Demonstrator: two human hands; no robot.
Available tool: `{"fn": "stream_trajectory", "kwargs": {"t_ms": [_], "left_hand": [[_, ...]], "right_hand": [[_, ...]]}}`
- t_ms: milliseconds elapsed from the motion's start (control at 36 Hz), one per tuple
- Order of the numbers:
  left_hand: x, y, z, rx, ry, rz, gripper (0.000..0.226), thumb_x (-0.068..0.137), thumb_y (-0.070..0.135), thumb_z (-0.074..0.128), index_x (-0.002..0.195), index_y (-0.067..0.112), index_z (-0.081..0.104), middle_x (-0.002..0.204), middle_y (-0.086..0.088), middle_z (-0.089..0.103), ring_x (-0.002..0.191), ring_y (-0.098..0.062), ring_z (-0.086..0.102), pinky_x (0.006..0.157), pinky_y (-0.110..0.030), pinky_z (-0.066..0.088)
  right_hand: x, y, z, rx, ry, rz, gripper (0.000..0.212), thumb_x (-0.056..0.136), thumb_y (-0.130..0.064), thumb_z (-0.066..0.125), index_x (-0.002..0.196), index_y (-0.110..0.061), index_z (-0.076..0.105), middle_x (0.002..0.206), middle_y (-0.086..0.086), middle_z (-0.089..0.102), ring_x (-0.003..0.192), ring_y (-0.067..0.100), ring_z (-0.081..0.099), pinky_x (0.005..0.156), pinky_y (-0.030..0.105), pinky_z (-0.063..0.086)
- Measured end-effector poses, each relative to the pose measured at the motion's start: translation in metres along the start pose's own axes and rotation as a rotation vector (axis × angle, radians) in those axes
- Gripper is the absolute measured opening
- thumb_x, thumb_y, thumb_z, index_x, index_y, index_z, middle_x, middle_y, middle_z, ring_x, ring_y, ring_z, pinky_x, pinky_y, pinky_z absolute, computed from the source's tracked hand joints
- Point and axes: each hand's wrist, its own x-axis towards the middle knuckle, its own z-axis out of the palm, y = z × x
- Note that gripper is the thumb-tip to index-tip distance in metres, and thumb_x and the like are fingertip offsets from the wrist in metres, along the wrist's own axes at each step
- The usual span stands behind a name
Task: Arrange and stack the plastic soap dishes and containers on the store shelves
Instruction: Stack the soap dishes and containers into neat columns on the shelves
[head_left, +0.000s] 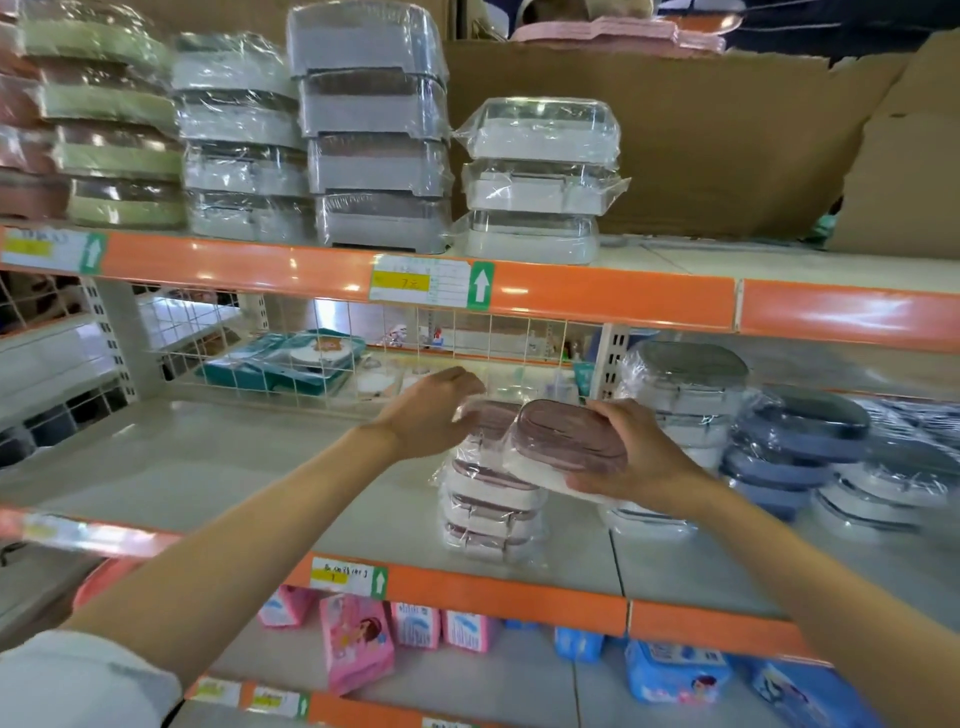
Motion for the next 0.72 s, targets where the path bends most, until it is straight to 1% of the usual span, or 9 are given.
{"fn": "stream_trajectory", "kwargs": {"t_ms": [111,222,278,361,417,472,556,611,722], "left_hand": [[0.020,0.005,0.014,-0.020,-0.267,0.027,0.072,0.089,0.037,0.062,0.145,0.006,0.030,0.146,-0.007,0.036,0.135,-0.021,0.035,0.110,-0.028,0.027],[0.038,0.015,0.020,-0.008,-0.451,0.012,0.089,0.089,0.035,0.062,0.151,0.007,0.006,0.160,-0.007,0.005,0.147,-0.019,0.006,0.119,-0.031,0.009],[0.047,0.017,0.024,0.048,-0.532,0.003,0.095,0.088,0.037,0.062,0.151,0.008,-0.002,0.160,-0.008,-0.005,0.147,-0.020,-0.002,0.120,-0.034,0.004],[0.057,0.017,0.032,0.165,-0.635,-0.003,0.104,0.085,0.045,0.064,0.151,0.010,-0.008,0.159,-0.008,-0.010,0.147,-0.022,-0.006,0.120,-0.038,0.001],[0.059,0.018,0.038,0.215,-0.635,-0.004,0.107,0.082,0.049,0.066,0.151,0.009,-0.005,0.160,-0.009,-0.003,0.147,-0.024,0.002,0.120,-0.040,0.005],[0.056,0.021,0.041,0.228,-0.576,0.002,0.103,0.079,0.050,0.069,0.150,0.008,0.007,0.156,-0.009,0.016,0.142,-0.026,0.018,0.117,-0.039,0.014],[0.048,0.025,0.041,0.213,-0.433,0.008,0.089,0.071,0.052,0.074,0.137,0.008,0.035,0.132,-0.007,0.039,0.124,-0.025,0.037,0.106,-0.033,0.030],[0.040,0.028,0.036,0.194,-0.336,-0.002,0.083,0.065,0.052,0.078,0.126,0.009,0.043,0.120,-0.005,0.041,0.114,-0.022,0.040,0.099,-0.032,0.037],[0.017,0.042,0.022,0.157,-0.268,-0.067,0.089,0.061,0.058,0.078,0.128,0.011,0.042,0.118,-0.002,0.038,0.111,-0.018,0.035,0.099,-0.037,0.039]], "right_hand": [[-0.011,0.007,0.001,0.011,0.009,0.055,0.109,0.060,-0.067,0.073,0.146,-0.018,0.026,0.139,-0.004,0.027,0.135,0.013,0.023,0.109,0.024,0.024],[-0.019,0.012,0.002,0.008,0.053,0.074,0.121,0.046,-0.082,0.057,0.147,-0.023,0.026,0.151,-0.005,0.018,0.142,0.012,0.014,0.117,0.035,0.020],[-0.024,0.015,0.002,0.014,0.062,0.073,0.117,0.050,-0.079,0.063,0.146,-0.023,0.026,0.152,-0.006,0.017,0.142,0.012,0.014,0.117,0.036,0.020],[-0.031,0.019,0.001,0.019,0.078,0.071,0.098,0.068,-0.056,0.076,0.145,-0.024,0.027,0.147,-0.009,0.020,0.139,0.009,0.017,0.115,0.030,0.020],[-0.035,0.022,0.000,0.022,0.090,0.062,0.092,0.071,-0.049,0.078,0.144,-0.024,0.029,0.143,-0.009,0.025,0.135,0.009,0.021,0.113,0.026,0.021],[-0.040,0.023,-0.002,0.022,0.093,0.064,0.091,0.072,-0.047,0.078,0.144,-0.023,0.029,0.141,-0.008,0.026,0.133,0.009,0.023,0.110,0.023,0.021],[-0.046,0.023,-0.007,0.006,0.082,0.068,0.089,0.074,-0.045,0.076,0.145,-0.020,0.028,0.140,-0.004,0.026,0.132,0.011,0.023,0.107,0.021,0.021],[-0.051,0.022,-0.012,-0.004,0.076,0.068,0.088,0.075,-0.043,0.076,0.144,-0.018,0.029,0.138,-0.001,0.028,0.131,0.013,0.025,0.105,0.020,0.021],[-0.062,0.022,-0.021,0.036,0.075,0.076,0.095,0.071,-0.049,0.078,0.146,-0.017,0.030,0.141,-0.001,0.029,0.134,0.016,0.026,0.109,0.025,0.024]]}}
